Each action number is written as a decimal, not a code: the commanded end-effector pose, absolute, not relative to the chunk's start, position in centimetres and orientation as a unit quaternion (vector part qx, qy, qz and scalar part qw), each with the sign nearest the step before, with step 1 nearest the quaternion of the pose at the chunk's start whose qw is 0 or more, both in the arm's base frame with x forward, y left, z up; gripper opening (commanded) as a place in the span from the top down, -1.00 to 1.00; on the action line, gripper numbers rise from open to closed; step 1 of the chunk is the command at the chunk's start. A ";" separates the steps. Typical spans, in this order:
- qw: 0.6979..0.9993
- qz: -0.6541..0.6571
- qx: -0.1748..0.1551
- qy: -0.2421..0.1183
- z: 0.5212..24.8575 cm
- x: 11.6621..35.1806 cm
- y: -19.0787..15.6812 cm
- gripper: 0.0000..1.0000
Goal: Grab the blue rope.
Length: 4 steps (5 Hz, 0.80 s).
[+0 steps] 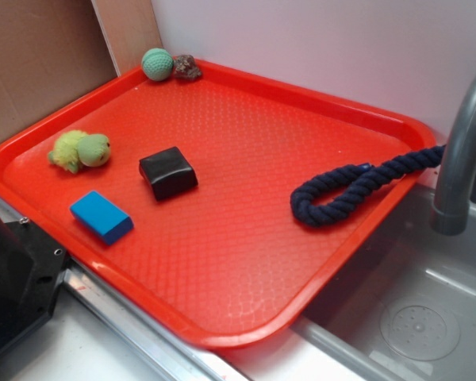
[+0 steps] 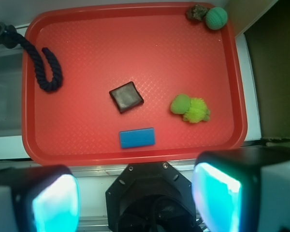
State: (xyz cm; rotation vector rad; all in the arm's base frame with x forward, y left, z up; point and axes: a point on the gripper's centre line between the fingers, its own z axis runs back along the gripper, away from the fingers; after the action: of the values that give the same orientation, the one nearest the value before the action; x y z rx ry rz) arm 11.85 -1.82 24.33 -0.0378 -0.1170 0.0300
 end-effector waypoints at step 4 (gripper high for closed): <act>0.992 0.086 -0.076 -0.061 13.8 19.6 -9.5 -1.00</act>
State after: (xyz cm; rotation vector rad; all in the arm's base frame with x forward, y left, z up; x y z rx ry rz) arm 19.26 -9.29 12.61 -0.1276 -0.0839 0.1660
